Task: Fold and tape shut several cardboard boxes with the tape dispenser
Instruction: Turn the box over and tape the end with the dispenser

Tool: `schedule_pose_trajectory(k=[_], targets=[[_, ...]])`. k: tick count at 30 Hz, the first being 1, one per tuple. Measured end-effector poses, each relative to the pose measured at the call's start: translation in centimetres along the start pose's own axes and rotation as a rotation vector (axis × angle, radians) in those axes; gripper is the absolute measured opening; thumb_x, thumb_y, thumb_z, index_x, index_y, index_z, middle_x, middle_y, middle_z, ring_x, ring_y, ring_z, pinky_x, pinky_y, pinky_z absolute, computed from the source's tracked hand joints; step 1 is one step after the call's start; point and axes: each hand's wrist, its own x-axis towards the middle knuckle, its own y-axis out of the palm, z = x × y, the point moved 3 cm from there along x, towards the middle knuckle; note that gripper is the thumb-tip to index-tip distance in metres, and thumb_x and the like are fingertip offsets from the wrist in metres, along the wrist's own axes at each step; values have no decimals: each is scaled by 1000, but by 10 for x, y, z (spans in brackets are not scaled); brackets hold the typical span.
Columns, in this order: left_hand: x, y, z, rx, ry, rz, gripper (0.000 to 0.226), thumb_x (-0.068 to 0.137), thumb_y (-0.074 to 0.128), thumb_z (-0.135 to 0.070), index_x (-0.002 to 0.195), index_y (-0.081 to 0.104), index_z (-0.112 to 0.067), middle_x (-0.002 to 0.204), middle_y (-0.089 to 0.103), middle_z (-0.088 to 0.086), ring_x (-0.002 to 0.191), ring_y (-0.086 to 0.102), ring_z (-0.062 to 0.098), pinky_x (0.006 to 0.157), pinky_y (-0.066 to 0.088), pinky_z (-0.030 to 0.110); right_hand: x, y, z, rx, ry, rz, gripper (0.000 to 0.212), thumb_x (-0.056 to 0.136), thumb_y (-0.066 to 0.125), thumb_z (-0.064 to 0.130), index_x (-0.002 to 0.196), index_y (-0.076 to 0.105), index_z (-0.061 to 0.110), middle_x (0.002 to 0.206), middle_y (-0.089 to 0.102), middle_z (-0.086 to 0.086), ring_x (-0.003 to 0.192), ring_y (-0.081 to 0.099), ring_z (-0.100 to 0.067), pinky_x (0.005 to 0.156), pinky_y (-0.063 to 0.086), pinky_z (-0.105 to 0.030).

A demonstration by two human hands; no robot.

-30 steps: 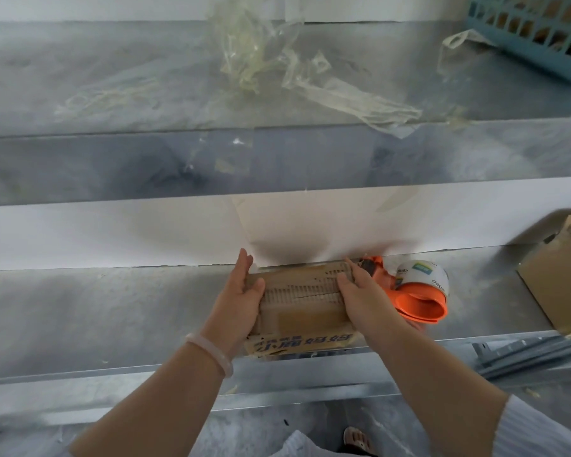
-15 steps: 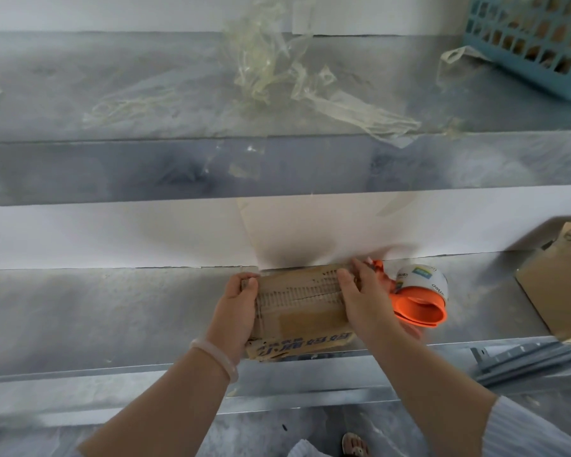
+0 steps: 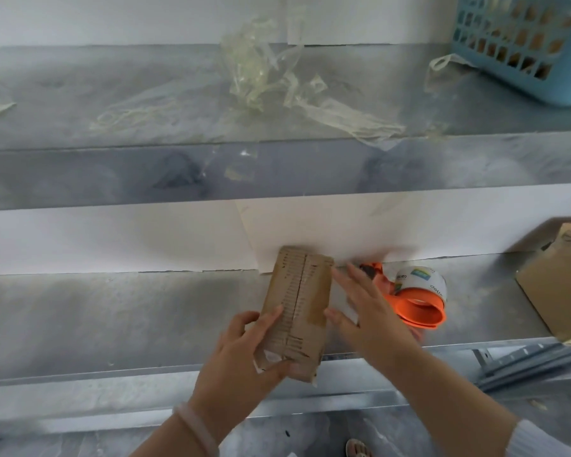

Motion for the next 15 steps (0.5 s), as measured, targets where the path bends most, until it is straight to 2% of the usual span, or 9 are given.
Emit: schedule_pose_trajectory(k=[3,4,6,8,12,15], targets=[[7,6,-8,-8,8,-59,82,69,75,-60,140,37,-47,121,36,-19,102,50,-3,87,44,6,2,-40,-31,-113,86,-278,69,88,65,45,147,31,41,159,19,14,144,25,-13,114,31,-38],[8,9,-13,-19,4,-60,80,69,76,-59,139,37,-46,120,36,-19,100,51,-5,83,43,3,3,-52,-46,-142,150,-322,73,86,68,42,149,30,37,160,19,9,144,25,-17,114,30,-40],[10,15,-21,-58,3,-62,77,71,76,-56,137,39,-46,121,35,-18,95,52,-4,80,44,3,7,-69,-78,-159,308,-234,90,81,73,32,154,20,31,162,14,2,147,19,-22,117,22,-41],[11,19,-27,-104,8,-42,73,76,75,-50,138,38,-44,122,34,-17,89,54,-2,77,46,5,9,-75,-103,-126,387,-108,101,74,79,25,155,18,23,160,21,-5,145,23,-24,116,22,-37],[11,24,-28,-150,15,-2,72,80,74,-43,138,31,-49,124,32,-18,88,57,2,75,47,6,2,-80,-119,-144,359,-123,84,78,78,21,150,34,21,146,44,-8,130,44,-24,108,34,-36],[12,24,-26,-149,8,8,72,80,74,-42,137,30,-51,126,31,-17,89,57,5,77,49,9,-5,-78,-121,-142,340,-140,78,74,82,31,142,46,25,135,53,-3,115,54,-21,101,44,-37]])
